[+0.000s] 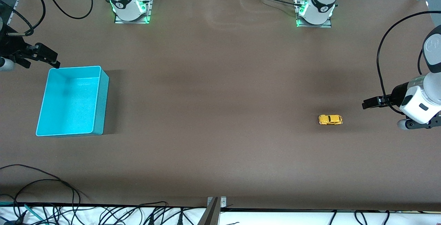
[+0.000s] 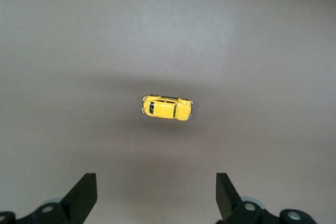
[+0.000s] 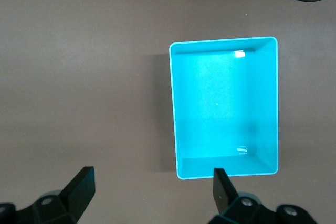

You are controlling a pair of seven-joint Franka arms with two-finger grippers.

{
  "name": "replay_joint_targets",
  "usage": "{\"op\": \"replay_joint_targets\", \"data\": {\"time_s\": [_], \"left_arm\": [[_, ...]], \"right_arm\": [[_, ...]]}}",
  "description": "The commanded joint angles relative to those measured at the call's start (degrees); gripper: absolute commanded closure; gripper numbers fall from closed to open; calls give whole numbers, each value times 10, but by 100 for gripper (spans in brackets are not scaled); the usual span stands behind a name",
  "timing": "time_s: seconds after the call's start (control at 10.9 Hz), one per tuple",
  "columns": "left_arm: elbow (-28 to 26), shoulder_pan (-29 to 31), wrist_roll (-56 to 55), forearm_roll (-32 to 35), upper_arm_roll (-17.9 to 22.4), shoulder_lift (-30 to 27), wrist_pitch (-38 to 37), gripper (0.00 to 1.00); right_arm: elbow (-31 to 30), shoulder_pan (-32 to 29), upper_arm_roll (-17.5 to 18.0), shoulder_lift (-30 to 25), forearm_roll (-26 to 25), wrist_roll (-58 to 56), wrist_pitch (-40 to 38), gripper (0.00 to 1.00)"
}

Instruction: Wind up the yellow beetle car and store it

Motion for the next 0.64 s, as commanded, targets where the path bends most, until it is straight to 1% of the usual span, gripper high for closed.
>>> {"op": "replay_joint_targets", "data": {"time_s": [0.0, 0.27, 0.37, 0.55], "left_arm": [[-8, 2, -20, -17, 1, -7, -5, 0], [-8, 1, -21, -17, 1, -3, -5, 0], [-13, 2, -43, -17, 1, -1, -5, 0], [-17, 2, -50, -17, 1, -2, -5, 0]], "right_arm": [[14, -2, 0, 6, 7, 3, -9, 0], [14, 0, 1, 10, 7, 2, -9, 0], [14, 0, 1, 10, 7, 0, -9, 0], [14, 0, 1, 10, 7, -3, -9, 0]]}}
